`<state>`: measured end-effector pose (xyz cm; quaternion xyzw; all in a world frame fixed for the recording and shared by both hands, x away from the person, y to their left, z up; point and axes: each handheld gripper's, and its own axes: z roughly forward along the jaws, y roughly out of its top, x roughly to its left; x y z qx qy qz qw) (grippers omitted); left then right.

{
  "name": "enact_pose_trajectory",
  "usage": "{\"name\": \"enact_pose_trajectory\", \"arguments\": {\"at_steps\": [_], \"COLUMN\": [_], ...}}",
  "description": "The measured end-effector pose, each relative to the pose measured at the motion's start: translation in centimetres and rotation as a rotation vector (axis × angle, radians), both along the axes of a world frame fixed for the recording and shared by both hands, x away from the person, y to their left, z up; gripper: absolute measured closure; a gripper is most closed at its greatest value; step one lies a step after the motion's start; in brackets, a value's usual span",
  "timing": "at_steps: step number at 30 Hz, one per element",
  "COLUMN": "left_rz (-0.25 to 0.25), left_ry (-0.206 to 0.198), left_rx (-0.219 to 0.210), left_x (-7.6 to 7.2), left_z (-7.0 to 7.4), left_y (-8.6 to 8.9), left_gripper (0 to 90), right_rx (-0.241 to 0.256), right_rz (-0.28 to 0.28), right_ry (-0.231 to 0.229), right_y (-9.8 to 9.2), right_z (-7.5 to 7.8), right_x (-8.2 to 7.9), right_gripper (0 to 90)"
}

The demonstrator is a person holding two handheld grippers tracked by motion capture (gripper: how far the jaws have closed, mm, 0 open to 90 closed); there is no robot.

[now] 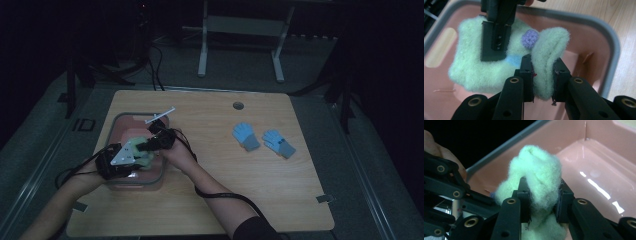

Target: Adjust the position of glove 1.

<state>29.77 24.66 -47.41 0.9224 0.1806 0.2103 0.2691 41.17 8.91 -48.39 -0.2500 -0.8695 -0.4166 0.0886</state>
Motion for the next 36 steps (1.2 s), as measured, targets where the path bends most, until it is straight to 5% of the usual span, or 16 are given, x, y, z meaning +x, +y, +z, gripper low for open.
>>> {"name": "enact_pose_trajectory", "arguments": {"at_steps": [14, 19, 26, 32, 36], "left_rz": [-0.008, -0.003, 0.009, 0.056, 0.099], "left_ry": [0.074, 0.132, 0.163, 0.173, 0.158], "left_rx": [0.043, 0.066, 0.068, 0.033, 0.007], "left_x": [1.7, 2.5, 3.1, 2.6, 2.0], "left_z": [-1.5, -1.9, -2.2, -1.8, -1.1], "left_y": [-0.6, -0.9, -0.8, -0.7, -0.3], "left_gripper": [75.6, 74.9, 71.0, 49.8, 43.3], "right_rx": [-0.186, -0.230, -0.241, -0.203, -0.200], "right_rz": [-0.036, -0.035, -0.021, -0.056, -0.057], "right_ry": [-0.012, -0.047, -0.063, -0.063, -0.067], "right_y": [1.2, 1.8, 1.9, 1.3, 0.8], "right_z": [-0.8, -0.8, -0.8, -0.3, 0.2], "right_x": [0.5, 0.3, 0.1, 0.2, 0.2], "right_gripper": [67.5, 52.3, 36.4, 28.4, 22.9]}}
